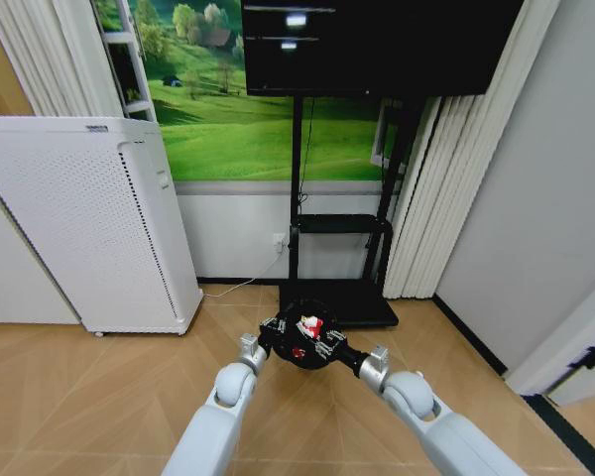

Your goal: Pick up the trash bin and place the garbage on the floor into it.

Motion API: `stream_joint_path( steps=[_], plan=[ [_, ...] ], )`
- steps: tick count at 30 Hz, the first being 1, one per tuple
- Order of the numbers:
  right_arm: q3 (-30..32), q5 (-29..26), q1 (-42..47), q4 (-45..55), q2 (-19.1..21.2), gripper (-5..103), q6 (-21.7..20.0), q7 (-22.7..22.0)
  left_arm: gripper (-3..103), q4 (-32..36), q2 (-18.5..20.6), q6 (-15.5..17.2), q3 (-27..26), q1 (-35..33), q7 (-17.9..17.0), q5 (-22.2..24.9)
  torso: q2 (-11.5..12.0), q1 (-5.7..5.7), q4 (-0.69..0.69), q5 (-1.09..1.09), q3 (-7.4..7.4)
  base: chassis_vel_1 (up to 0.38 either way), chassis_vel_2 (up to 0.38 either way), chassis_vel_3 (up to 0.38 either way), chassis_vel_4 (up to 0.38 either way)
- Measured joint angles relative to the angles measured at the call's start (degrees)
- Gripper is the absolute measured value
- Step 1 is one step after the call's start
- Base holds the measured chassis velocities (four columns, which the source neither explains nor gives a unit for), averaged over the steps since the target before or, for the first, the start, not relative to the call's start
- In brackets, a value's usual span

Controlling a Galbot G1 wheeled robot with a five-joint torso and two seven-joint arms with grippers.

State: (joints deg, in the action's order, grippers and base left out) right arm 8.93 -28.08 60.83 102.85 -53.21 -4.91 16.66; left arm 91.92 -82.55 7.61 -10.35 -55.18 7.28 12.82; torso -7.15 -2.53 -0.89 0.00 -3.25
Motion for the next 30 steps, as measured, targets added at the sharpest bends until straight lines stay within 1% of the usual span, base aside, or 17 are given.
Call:
stream_joint_path(
  steps=[3, 5, 7, 8, 10, 11, 13, 14, 15, 17, 18, 20, 21, 22, 24, 28, 30],
  plan=[
    [0.0, 0.0, 0.0, 0.3, 0.0, 63, -0.9, -0.9, 8, 0.0, 0.1, 0.0, -0.1, 0.1, 0.0, 0.0, 0.0, 0.0, 0.0, 0.0, 0.0, 0.0, 0.0, 0.0, 0.0],
    [0.0, 0.0, -0.1, 0.3, 0.0, 63, -1.1, -1.1, 8, 0.0, 0.1, 0.0, -0.1, 0.1, 0.0, 0.0, 0.0, 0.0, 0.0, 0.0, 0.0, 0.0, 0.0, 0.0, 0.0],
    [0.2, 0.0, -0.1, 0.5, 0.1, 74, -1.9, -1.3, 8, 0.0, 0.2, 0.0, -0.3, 0.1, 0.0, 0.1, 0.0, 0.0, 0.0, 0.0, 0.0, 0.0, 0.0, 0.0, 0.0],
    [0.2, 0.0, -0.1, 0.5, 0.1, 74, -1.9, -1.3, 8, 0.0, 0.2, 0.0, -0.3, 0.1, 0.0, 0.1, 0.0, 0.0, 0.0, 0.0, 0.0, 0.0, 0.0, 0.0, 0.0],
    [0.3, 0.0, -0.2, 0.5, 0.2, 84, -2.1, -1.3, 8, 0.2, 0.2, 0.0, -0.4, -0.1, 0.0, 0.1, 0.0, 0.0, 0.0, 0.0, 0.0, 0.0, 0.0, 0.0, 0.0],
    [0.3, 0.0, -0.2, 0.5, 0.2, 84, -2.1, -1.3, 8, 0.2, 0.2, 0.0, -0.4, -0.1, 0.0, 0.1, 0.0, 0.0, 0.0, 0.0, 0.0, 0.0, 0.0, 0.0, 0.0],
    [0.6, -0.2, -0.1, 0.5, 0.1, 95, -2.1, -1.8, 8, 0.4, 0.2, 0.0, -0.5, -0.2, 0.0, 0.1, 0.0, 0.0, 0.0, 0.0, 0.0, 0.0, 0.0, 0.0, 0.0],
    [0.6, -0.2, -0.1, 0.5, 0.1, 95, -2.1, -1.8, 8, 0.4, 0.2, 0.0, -0.5, -0.2, 0.0, 0.1, 0.0, 0.0, 0.0, 0.0, 0.0, 0.0, 0.0, 0.0, 0.0],
    [1.2, -0.6, -0.1, 0.5, 0.0, 99, -2.3, -3.1, 8, 0.6, 0.2, 0.0, -0.7, -0.3, 0.0, 0.1, 0.0, 0.0, 0.0, 0.0, 0.0, 0.0, 0.0, 0.0, 0.0],
    [2.0, -1.4, -0.1, 0.3, -0.4, 100, -3.3, -5.7, 8, 1.0, 0.2, 0.0, -1.0, -0.6, -0.1, 0.1, 0.0, 0.0, 0.0, 0.0, 0.0, 0.0, 0.0, 0.0, 0.0],
    [2.0, -1.4, -0.1, 0.3, -0.4, 100, -3.3, -5.7, 8, 1.0, 0.2, 0.0, -1.0, -0.6, -0.1, 0.1, 0.0, 0.0, 0.0, 0.0, 0.0, 0.0, 0.0, 0.0, 0.0],
    [3.7, -3.4, -0.1, 0.0, -1.2, 100, -5.1, -12.9, 8, 1.6, 0.7, 0.0, -2.0, -1.3, -0.2, 0.1, 0.0, 0.0, 0.0, 0.0, 0.0, 0.0, 0.0, 0.0, 0.0],
    [4.3, -4.0, -0.1, -0.1, -1.5, 100, -5.4, -15.7, 8, 1.9, 0.9, 0.1, -2.4, -1.5, -0.2, 0.2, 0.0, 0.0, 0.0, 0.0, 0.0, 0.0, 0.0, 0.0, 0.0],
    [4.3, -4.0, -0.1, -0.1, -1.5, 100, -5.4, -15.7, 8, 1.9, 0.9, 0.1, -2.4, -1.5, -0.2, 0.2, 0.0, 0.0, 0.0, 0.0, 0.0, 0.0, 0.0, 0.0, 0.0],
    [6.9, -4.6, -0.2, -2.1, -3.2, 100, -5.9, -22.6, 8, 3.1, 1.8, 0.3, -4.1, -2.4, -0.3, 0.2, 0.0, 0.0, 0.0, -0.01, 0.0, 0.0, 0.0, 0.0, 0.0],
    [8.3, -4.3, -0.4, -4.2, -4.8, 100, -5.9, -25.9, 8, 4.4, 2.4, 0.6, -5.8, -3.4, -0.3, 0.4, 0.0, 0.0, 0.0, -0.01, 0.0, 0.0, 0.0, 0.0, 0.0],
    [9.4, -3.3, -0.7, -7.5, -7.2, 100, -5.5, -28.2, 8, 6.1, 3.4, 1.0, -7.6, -4.7, -0.3, 0.8, 0.0, 0.0, -0.01, -0.01, 0.0, 0.0, 0.0, 0.0, 0.0]
  ],
)
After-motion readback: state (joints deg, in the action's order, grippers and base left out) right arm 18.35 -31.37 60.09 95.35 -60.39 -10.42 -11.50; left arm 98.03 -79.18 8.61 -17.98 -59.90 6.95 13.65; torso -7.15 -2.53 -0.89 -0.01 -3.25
